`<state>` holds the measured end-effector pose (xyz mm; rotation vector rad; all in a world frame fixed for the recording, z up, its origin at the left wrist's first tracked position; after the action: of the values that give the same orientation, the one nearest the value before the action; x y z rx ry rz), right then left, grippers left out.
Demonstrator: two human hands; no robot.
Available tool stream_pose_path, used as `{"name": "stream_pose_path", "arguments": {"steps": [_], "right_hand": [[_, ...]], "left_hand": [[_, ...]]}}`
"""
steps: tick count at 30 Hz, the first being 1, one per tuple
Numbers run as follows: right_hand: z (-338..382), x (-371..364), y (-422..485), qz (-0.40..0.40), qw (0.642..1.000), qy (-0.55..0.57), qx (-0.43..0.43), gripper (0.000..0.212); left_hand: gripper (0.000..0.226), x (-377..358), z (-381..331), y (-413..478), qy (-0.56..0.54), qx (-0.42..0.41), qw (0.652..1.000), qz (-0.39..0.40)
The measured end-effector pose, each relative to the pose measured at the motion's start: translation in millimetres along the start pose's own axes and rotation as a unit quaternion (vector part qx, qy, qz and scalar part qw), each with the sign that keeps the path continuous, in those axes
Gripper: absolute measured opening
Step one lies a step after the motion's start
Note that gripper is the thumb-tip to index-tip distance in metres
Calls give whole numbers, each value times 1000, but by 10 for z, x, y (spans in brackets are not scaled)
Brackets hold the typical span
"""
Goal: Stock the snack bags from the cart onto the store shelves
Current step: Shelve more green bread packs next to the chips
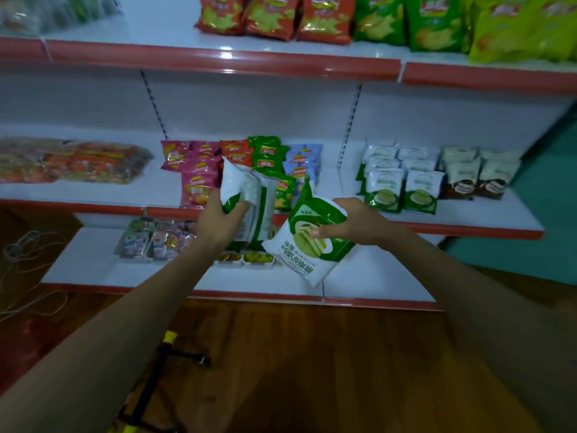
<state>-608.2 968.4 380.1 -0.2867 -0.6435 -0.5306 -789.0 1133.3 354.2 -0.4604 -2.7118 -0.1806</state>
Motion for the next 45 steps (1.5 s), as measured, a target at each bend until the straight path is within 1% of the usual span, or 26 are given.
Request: {"name": "stream_pose_path", "arguments": {"steps": [2, 4, 7, 9, 10, 12, 14, 15, 16, 17, 19, 22, 24, 26, 29, 31, 34, 35, 36, 37, 38, 39, 40, 42, 43, 45], "right_hand": [[-253, 234, -47, -32, 999, -17, -21, 31], [-500, 456, -60, -96, 994, -2, -52, 36], [-799, 762, -28, -229, 964, 53, -122, 50], [-877, 901, 7, -281, 942, 115, -139, 54], [-908, 957, 39, -294, 933, 149, -145, 55], [-942, 1038, 96, -294, 926, 186, -150, 56], [-986, 1103, 155, -298, 927, 172, -151, 59], [-1039, 1146, 202, -306, 925, 165, -152, 65], [-1079, 1193, 243, -315, 922, 162, -156, 67], [-1124, 1237, 281, -324, 917, 170, -159, 62], [-1224, 1317, 374, -336, 904, 202, -171, 45], [-1304, 1401, 528, -343, 888, 242, -187, 32], [-1362, 1423, 650, -345, 883, 254, -191, 29], [-1431, 1425, 761, -348, 878, 260, -202, 30], [-1562, 1422, 888, -354, 874, 253, -218, 42], [-1650, 1421, 954, -349, 877, 241, -225, 42], [-1720, 1459, 1059, -352, 887, 201, -222, 37], [-1737, 1479, 1102, -353, 889, 192, -220, 39], [-1752, 1503, 1151, -353, 890, 192, -215, 45], [-1753, 1529, 1199, -349, 891, 199, -212, 52], [-1764, 1560, 1253, -342, 891, 211, -212, 57], [-1762, 1592, 1297, -329, 894, 225, -206, 58], [-1745, 1629, 1336, -314, 898, 237, -198, 57], [-1687, 1726, 1399, -279, 918, 220, -178, 59], [-1651, 1784, 1425, -258, 937, 171, -160, 59], [-1537, 1882, 1473, -188, 977, 8, -103, 61]], "left_hand": [[36, -216, -61, -53, -34, 27, 999, 4], [27, -409, -115, -95, -63, 48, 997, 7], [26, -697, -214, -150, -105, 84, 990, 38], [26, -900, -275, -188, -138, 105, 981, 86], [30, -1017, -276, -186, -155, 113, 974, 120], [44, -1276, -246, -177, -166, 126, 960, 187], [42, -1492, -224, -147, -161, 132, 953, 220], [40, -1597, -229, -138, -165, 145, 948, 230], [39, -1700, -207, -86, -168, 159, 943, 237], [38, -1782, -211, -35, -171, 170, 940, 242], [34, -1924, -189, 135, -167, 174, 939, 245], [40, -2126, -138, 450, -166, 200, 939, 227], [39, -2231, -133, 638, -147, 199, 946, 209], [37, -2346, -130, 785, -139, 193, 947, 218], [30, -2481, -190, 906, -126, 140, 951, 245], [37, -2555, -206, 940, -87, 82, 951, 285], [64, -2644, -234, 887, 40, -42, 926, 373], [68, -2689, -233, 863, 91, -89, 911, 391], [66, -2731, -267, 826, 134, -133, 897, 400], [61, -2778, -291, 804, 157, -163, 889, 399], [58, -2812, -326, 786, 161, -175, 889, 391], [60, -2840, -345, 778, 157, -182, 893, 380], [68, -2855, -378, 780, 157, -198, 896, 365], [89, -2900, -413, 798, 178, -270, 886, 331], [96, -2912, -425, 803, 192, -309, 877, 314], [106, -2933, -465, 797, 207, -358, 862, 293]]}}
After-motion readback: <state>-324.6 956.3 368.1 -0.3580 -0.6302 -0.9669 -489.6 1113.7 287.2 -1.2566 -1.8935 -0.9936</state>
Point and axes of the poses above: each hand's wrist, its own y-axis towards the middle knuckle, its own x-axis out of the back of the hand, z = x × y, the point moved 4 cm from there along y, towards the middle knuckle, and after that the axes turned 11 degrees about -z, right-handed, at the moved point
